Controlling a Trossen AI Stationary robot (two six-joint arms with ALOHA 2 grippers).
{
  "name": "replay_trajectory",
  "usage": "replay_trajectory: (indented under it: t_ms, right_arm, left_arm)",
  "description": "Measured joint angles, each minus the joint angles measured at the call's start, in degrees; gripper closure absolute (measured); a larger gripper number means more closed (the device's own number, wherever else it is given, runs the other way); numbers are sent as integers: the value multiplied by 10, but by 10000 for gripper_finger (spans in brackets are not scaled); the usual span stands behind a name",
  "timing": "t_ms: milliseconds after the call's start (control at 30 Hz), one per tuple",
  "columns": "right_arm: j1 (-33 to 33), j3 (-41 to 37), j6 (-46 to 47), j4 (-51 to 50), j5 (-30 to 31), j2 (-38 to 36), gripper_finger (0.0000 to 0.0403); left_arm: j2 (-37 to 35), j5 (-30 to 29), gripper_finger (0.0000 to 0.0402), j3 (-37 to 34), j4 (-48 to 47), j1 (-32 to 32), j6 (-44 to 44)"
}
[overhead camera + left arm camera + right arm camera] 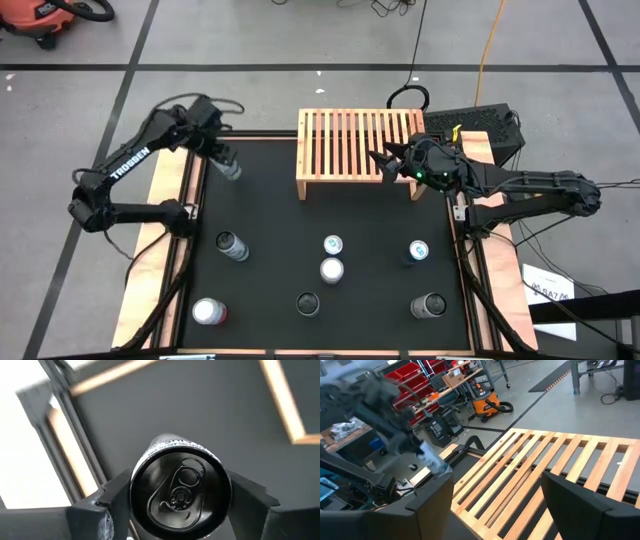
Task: Place canned beverage on shelf
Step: Put the blue soda can on the shelf
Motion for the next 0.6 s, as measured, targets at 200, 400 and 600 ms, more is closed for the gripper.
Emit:
replay_trajectory:
  t_ms: [200,400,600]
  right_arm:
    - [-12,0,8,0,-21,0,115]
    - [-12,0,8,0,-22,0,115]
    - [-12,0,12,-4,-22,0,115]
  left_arm:
    - [62,1,158,159,-31,-16,17]
    - [159,1,158,337,-49,-51,44]
    - [263,4,158,489,-82,-86,60]
